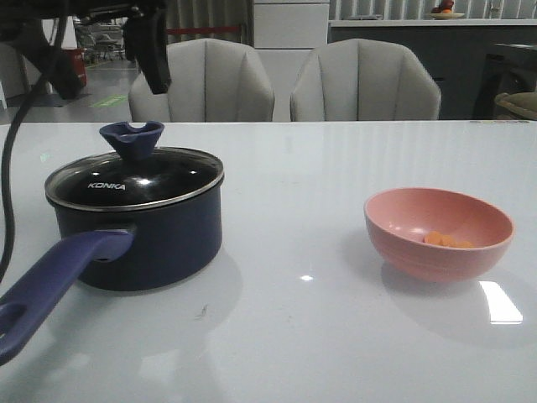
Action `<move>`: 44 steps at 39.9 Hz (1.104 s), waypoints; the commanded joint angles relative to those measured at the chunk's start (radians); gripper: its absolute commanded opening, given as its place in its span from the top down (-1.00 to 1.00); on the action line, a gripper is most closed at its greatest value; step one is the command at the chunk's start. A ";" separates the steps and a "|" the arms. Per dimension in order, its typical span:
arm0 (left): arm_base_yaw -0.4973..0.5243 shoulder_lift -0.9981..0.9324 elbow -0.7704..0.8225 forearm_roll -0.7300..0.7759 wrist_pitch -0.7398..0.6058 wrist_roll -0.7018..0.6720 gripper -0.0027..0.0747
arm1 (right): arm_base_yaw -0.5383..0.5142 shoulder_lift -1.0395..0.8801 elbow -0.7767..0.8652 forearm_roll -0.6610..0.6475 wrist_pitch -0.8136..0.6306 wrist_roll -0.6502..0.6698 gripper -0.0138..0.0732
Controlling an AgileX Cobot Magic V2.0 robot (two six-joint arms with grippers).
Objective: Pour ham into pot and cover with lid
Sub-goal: 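Lower the left gripper onto the purple lid knob and close it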
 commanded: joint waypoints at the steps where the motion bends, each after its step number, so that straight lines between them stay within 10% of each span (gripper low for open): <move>1: -0.019 0.015 -0.104 0.012 0.028 -0.041 -0.77 | -0.007 -0.020 -0.005 -0.014 -0.081 0.000 0.32; 44: -0.021 0.172 -0.215 0.023 0.186 -0.152 -0.77 | -0.007 -0.020 -0.005 -0.014 -0.081 0.000 0.32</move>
